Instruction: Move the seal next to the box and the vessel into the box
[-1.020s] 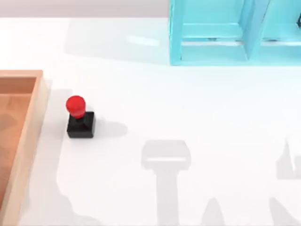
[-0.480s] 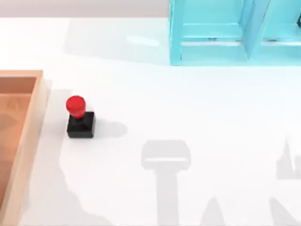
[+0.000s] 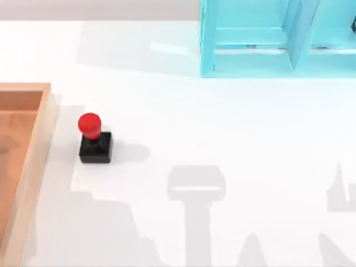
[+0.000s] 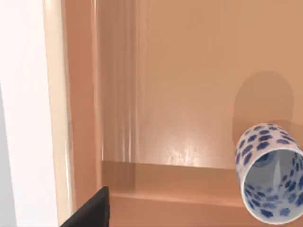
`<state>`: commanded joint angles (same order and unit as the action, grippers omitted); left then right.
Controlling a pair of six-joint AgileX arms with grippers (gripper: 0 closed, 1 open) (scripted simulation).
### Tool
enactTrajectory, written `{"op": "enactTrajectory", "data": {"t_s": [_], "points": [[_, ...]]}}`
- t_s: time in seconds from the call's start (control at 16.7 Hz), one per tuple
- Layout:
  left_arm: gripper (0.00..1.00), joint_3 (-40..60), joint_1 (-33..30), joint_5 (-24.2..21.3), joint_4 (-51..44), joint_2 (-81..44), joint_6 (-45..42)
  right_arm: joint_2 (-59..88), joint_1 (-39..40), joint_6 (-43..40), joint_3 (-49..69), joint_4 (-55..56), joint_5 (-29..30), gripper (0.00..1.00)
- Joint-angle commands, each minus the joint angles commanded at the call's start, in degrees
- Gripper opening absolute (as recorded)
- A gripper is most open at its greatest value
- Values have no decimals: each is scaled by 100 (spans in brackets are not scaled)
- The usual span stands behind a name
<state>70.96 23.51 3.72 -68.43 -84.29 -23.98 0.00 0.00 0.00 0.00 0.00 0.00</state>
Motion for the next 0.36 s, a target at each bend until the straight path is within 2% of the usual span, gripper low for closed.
{"op": "enactTrajectory", "data": {"t_s": [0.18, 0.36], "points": [[100, -19, -21, -263, -706, 91, -45, 0, 0, 0, 0, 0, 0, 100], [100, -128, -51, -373, -900, 160, -49, 0, 0, 0, 0, 0, 0, 100]]}}
